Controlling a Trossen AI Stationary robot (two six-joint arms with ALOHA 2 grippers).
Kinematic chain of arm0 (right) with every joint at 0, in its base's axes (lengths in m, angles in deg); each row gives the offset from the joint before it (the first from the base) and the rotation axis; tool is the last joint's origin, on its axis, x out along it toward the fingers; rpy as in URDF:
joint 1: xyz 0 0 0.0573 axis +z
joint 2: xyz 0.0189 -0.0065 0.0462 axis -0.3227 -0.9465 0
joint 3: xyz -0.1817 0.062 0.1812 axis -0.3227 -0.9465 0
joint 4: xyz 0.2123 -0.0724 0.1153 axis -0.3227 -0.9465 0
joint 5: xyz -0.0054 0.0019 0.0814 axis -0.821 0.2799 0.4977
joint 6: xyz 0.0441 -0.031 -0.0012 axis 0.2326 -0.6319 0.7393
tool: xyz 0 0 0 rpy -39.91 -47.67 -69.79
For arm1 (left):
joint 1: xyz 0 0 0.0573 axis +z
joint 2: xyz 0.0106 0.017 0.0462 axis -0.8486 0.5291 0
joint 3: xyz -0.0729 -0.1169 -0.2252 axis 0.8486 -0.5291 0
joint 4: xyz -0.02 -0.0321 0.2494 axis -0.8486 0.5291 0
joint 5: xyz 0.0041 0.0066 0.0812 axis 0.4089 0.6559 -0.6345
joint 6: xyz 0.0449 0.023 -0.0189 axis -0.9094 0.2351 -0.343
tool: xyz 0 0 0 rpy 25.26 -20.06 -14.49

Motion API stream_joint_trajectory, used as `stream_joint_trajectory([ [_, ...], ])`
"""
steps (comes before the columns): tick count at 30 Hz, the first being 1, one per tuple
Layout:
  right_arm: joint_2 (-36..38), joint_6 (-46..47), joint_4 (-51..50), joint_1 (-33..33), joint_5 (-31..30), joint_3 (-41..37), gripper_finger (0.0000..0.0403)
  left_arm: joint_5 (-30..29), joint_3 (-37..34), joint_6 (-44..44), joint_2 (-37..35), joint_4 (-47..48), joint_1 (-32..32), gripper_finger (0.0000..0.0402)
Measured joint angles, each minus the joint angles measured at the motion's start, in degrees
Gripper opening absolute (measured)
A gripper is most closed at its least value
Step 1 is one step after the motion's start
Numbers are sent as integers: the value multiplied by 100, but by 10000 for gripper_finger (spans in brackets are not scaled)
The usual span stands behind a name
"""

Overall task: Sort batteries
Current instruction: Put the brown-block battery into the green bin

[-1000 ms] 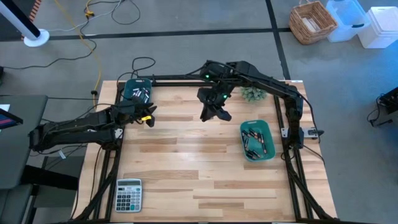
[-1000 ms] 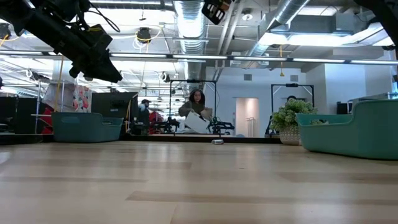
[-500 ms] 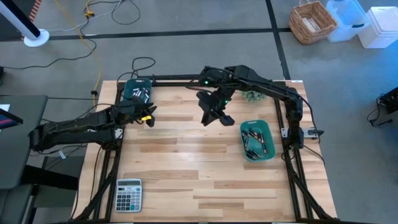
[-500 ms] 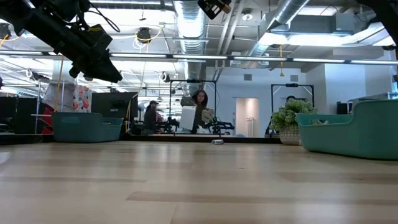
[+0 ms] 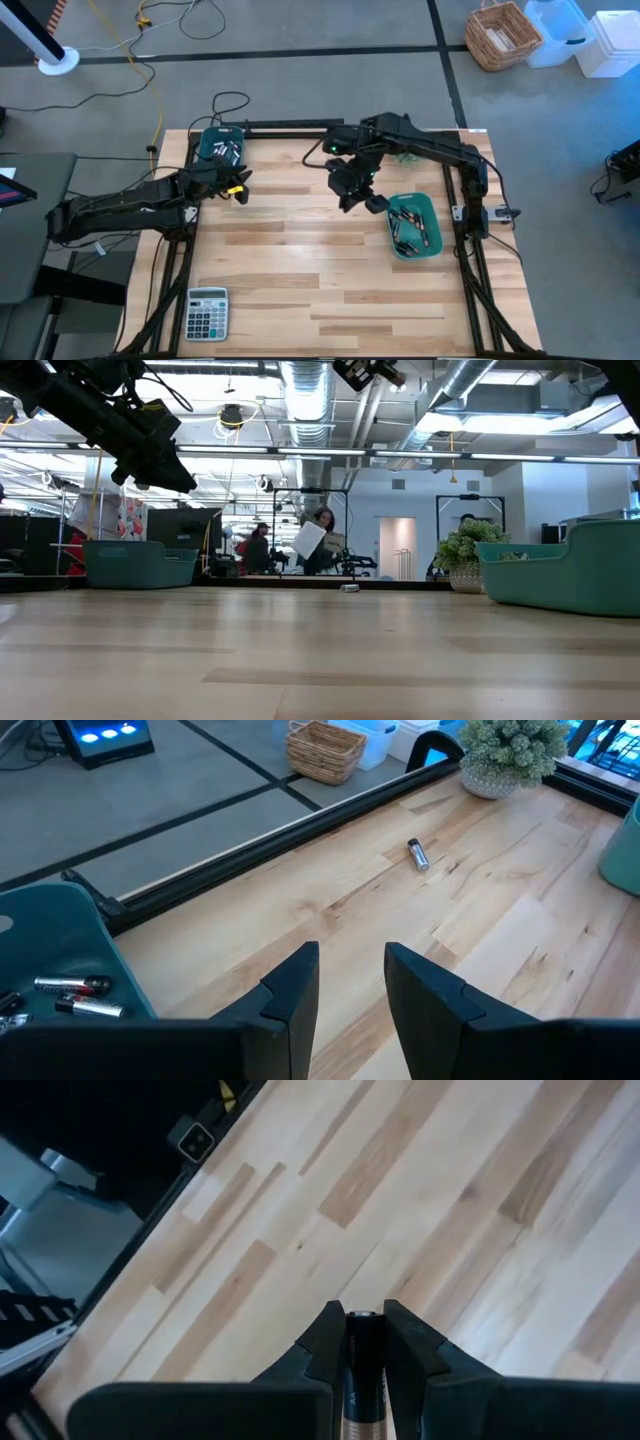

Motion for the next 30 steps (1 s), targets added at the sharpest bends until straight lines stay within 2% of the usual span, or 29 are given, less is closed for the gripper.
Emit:
stream_joint_trajectory([
  [19, 77, 325, -94, -218, -149, -7, 63, 44, 0, -8, 0, 19, 0, 112],
  [27, 477, 340, -43, -388, -146, -14, 63, 44, 0, -10, -2, 23, -2, 112],
  [30, 748, 385, 207, -444, -140, -407, 63, 44, 0, -9, -2, 23, -1, 112],
])
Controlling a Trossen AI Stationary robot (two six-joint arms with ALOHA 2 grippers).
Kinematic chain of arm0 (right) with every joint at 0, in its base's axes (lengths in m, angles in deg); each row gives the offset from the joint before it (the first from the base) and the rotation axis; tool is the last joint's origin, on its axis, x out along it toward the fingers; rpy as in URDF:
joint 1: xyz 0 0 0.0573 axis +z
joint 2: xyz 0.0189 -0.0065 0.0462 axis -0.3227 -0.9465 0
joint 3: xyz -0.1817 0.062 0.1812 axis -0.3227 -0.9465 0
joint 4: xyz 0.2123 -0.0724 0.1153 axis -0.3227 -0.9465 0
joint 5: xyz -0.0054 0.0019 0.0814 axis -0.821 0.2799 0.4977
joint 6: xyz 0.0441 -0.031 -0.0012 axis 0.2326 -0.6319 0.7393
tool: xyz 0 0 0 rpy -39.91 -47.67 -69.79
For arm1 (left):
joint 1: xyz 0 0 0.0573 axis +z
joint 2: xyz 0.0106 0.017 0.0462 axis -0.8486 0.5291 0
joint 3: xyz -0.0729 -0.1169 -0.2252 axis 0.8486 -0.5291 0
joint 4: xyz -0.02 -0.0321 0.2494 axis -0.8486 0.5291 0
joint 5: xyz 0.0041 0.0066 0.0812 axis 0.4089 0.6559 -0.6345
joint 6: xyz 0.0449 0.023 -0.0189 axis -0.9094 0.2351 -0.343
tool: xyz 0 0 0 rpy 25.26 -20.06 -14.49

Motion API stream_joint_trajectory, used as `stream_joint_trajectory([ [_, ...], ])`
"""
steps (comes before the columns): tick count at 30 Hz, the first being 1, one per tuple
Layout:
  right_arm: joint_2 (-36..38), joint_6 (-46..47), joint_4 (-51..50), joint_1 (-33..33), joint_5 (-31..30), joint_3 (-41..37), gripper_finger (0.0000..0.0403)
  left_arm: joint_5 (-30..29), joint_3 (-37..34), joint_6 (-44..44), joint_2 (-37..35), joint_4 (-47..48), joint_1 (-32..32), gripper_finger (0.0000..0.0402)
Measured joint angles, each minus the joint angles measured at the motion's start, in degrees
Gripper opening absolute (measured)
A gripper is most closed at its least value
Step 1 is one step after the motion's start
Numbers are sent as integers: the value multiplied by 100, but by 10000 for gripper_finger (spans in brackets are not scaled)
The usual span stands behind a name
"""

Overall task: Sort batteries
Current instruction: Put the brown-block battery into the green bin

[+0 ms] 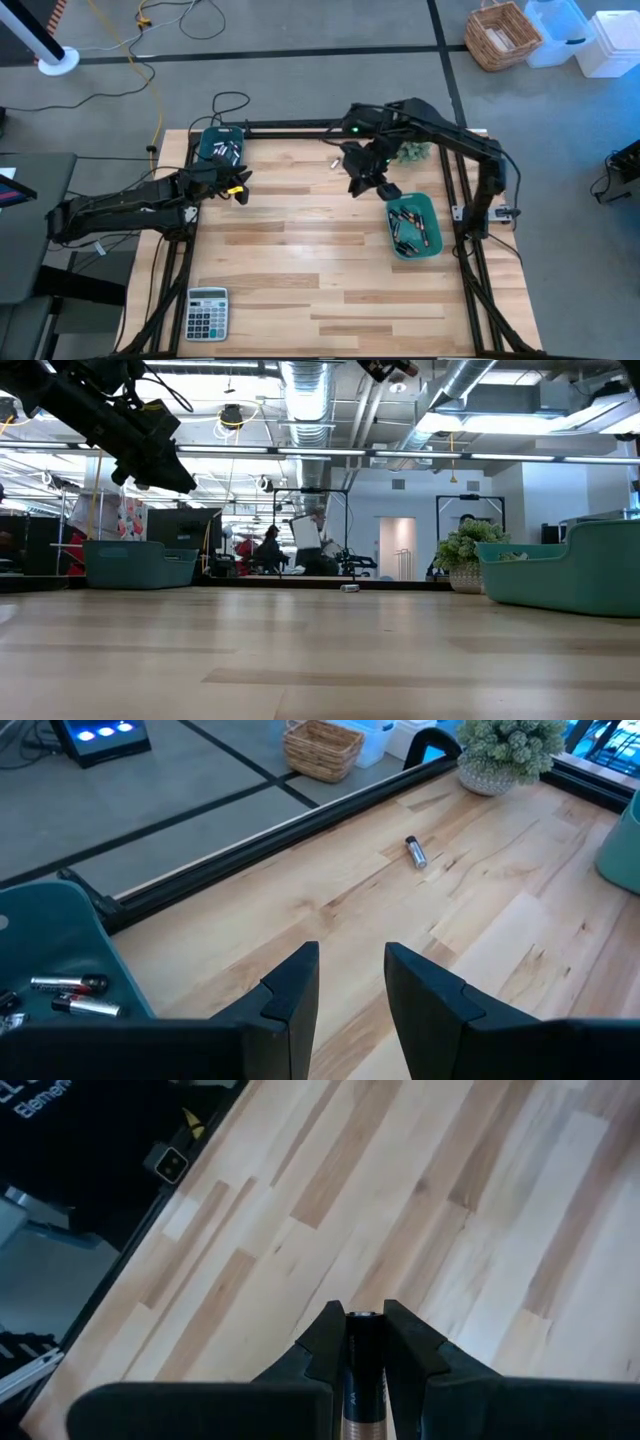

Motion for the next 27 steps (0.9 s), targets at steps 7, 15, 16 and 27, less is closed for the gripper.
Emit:
stream_joint_trajectory([
  [7, 1386, 392, 1536, -234, -7, -2251, 63, 0, 0, 10, 2, -2, 1, 112],
  [15, 3432, 1247, 3499, -593, -263, -5128, 63, 0, 0, 67, 2, -13, 0, 112],
  [16, 3694, 1358, 3705, -641, -284, -5466, 63, 0, 0, 83, 1, -15, 0, 112],
  [27, 6114, 2579, 5206, -1025, -902, -8461, 63, -2, 0, 104, 128, -174, 0, 112],
])
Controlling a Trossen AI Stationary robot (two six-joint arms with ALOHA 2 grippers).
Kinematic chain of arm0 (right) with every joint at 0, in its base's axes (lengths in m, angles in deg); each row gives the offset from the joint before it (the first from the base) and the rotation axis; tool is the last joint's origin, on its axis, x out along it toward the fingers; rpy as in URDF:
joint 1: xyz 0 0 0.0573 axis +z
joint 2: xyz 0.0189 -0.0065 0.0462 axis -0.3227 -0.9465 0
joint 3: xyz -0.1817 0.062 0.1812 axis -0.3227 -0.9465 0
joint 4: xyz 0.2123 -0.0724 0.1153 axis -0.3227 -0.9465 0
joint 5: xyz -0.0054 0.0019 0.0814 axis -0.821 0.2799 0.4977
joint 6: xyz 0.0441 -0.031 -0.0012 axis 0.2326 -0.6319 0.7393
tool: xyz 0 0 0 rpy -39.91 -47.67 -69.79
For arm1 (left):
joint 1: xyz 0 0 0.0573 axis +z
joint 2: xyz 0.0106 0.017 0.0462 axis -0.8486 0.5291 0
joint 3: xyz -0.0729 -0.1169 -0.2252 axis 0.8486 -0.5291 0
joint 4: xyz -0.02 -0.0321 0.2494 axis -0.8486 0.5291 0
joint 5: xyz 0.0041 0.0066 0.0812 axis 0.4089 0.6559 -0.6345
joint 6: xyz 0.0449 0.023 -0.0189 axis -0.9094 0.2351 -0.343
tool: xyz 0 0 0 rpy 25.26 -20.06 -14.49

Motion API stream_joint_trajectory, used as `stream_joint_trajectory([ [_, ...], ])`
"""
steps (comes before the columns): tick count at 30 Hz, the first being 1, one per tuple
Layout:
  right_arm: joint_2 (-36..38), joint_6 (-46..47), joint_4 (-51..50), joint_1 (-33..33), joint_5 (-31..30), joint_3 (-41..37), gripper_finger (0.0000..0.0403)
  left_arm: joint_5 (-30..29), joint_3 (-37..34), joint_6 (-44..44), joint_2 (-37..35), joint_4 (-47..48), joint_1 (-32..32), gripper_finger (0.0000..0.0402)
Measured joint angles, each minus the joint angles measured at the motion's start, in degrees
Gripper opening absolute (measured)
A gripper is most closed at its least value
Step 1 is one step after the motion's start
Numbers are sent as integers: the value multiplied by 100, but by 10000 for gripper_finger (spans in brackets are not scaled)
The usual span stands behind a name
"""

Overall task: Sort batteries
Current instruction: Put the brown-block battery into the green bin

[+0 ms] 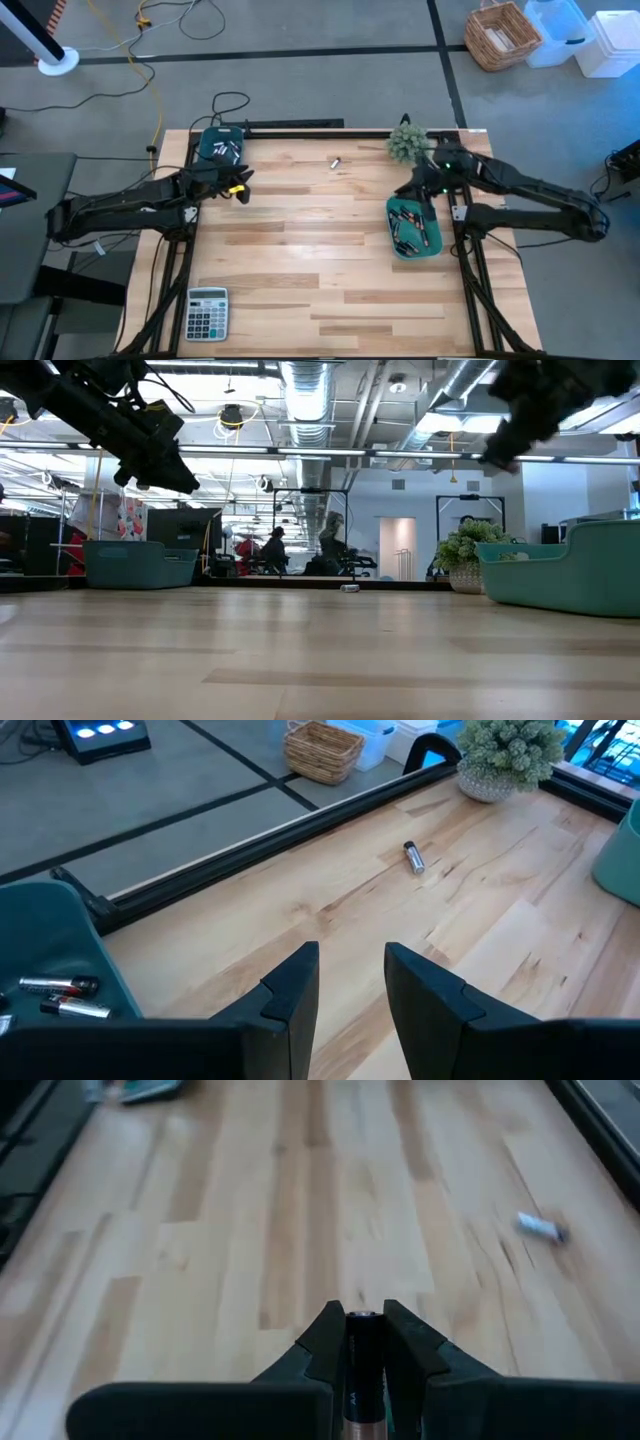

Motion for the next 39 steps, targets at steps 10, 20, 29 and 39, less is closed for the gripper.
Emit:
stream_joint_trajectory([
  [10, 983, 960, 344, 55, -894, -832, 63, 203, 0, -72, 1219, -1155, 2, 112],
  [20, 740, 1593, 285, 668, -1522, -893, 63, 748, 243, -177, 3458, -3374, 203, 112],
  [29, 400, 1814, 213, 1027, -1845, -893, 63, 1082, 1469, -345, 5693, -4203, 433, 112],
  [39, 370, 1998, 153, 1087, -1966, -893, 110, 1496, 2772, -387, 7219, -4256, 581, 112],
])
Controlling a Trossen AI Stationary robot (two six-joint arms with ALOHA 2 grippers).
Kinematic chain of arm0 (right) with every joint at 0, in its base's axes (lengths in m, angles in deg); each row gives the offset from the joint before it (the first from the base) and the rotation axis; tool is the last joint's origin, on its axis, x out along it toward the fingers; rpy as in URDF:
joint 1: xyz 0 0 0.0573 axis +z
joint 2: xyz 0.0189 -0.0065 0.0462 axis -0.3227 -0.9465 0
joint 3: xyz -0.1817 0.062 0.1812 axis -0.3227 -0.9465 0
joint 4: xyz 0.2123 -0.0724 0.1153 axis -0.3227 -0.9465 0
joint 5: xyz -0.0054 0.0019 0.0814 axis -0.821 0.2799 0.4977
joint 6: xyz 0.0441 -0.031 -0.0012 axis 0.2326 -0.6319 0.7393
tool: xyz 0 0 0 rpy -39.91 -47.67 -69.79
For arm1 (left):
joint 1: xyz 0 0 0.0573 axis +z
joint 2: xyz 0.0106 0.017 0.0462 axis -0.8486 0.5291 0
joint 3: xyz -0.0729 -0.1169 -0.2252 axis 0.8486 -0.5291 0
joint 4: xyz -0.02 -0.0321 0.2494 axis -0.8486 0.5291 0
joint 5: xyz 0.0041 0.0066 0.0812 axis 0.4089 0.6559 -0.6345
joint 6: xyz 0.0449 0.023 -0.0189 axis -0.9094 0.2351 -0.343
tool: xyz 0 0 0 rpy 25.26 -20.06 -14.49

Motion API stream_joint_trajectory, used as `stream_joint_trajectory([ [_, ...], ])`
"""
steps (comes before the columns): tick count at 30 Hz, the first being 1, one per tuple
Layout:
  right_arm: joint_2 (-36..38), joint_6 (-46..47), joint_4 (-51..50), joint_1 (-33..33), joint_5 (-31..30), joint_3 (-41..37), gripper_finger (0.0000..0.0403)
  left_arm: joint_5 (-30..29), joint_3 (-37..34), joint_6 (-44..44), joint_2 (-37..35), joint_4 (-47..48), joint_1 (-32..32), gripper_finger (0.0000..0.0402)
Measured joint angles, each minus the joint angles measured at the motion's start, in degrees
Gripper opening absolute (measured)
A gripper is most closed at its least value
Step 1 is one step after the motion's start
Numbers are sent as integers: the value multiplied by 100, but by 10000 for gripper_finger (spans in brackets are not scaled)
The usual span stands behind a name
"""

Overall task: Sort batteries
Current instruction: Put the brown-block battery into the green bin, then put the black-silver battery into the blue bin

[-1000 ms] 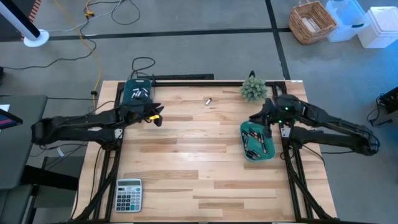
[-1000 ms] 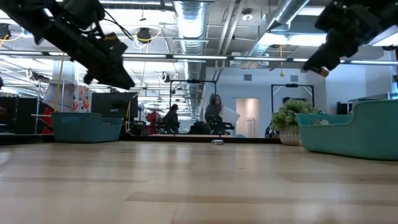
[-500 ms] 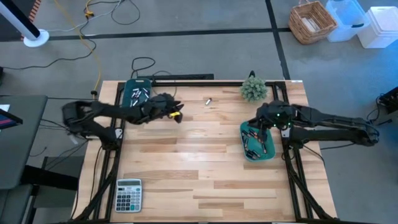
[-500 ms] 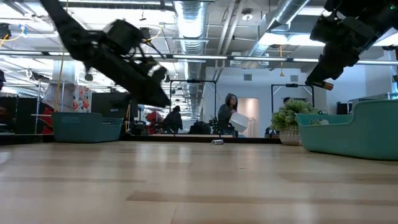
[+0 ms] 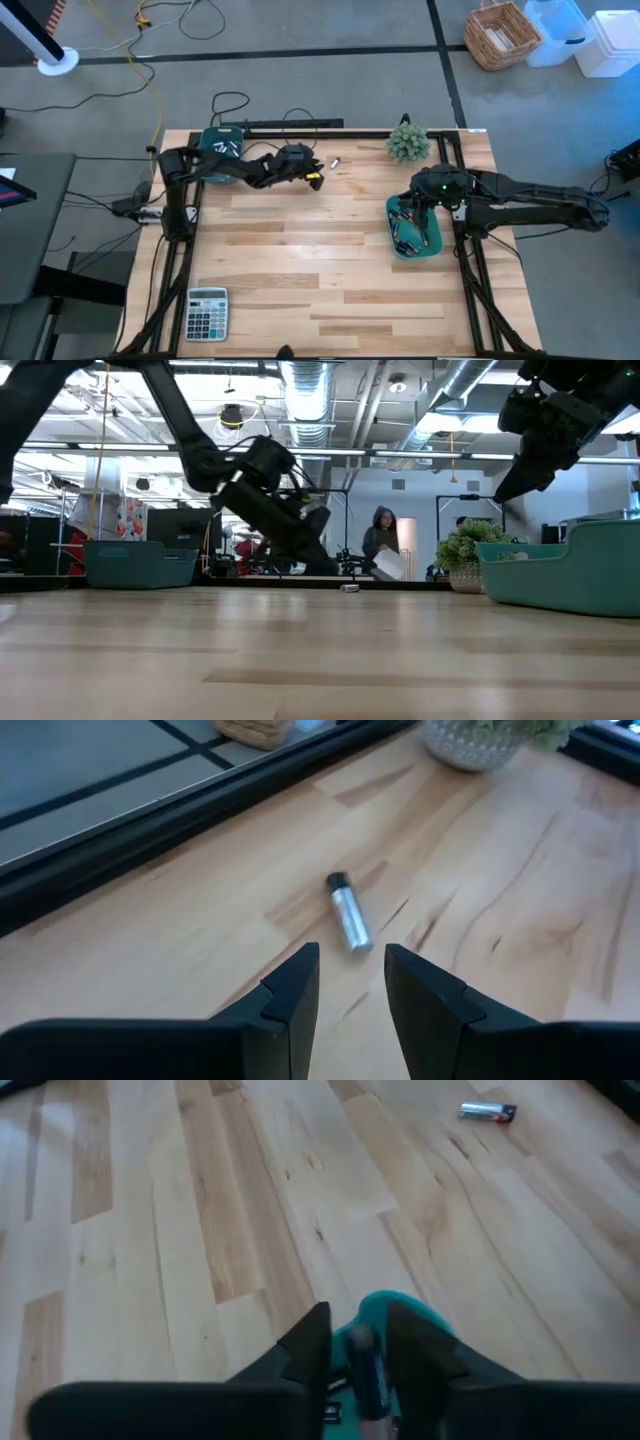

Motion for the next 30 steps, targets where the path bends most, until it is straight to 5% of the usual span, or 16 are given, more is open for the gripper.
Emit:
stream_joint_trajectory([
  [10, 0, 161, -46, 158, -195, 0, 210, 97, 746, -108, 273, 608, 39, 112],
  [30, -1, 159, -46, 156, -263, 0, 196, 388, 2505, -1094, 279, 3397, 221, 160],
])
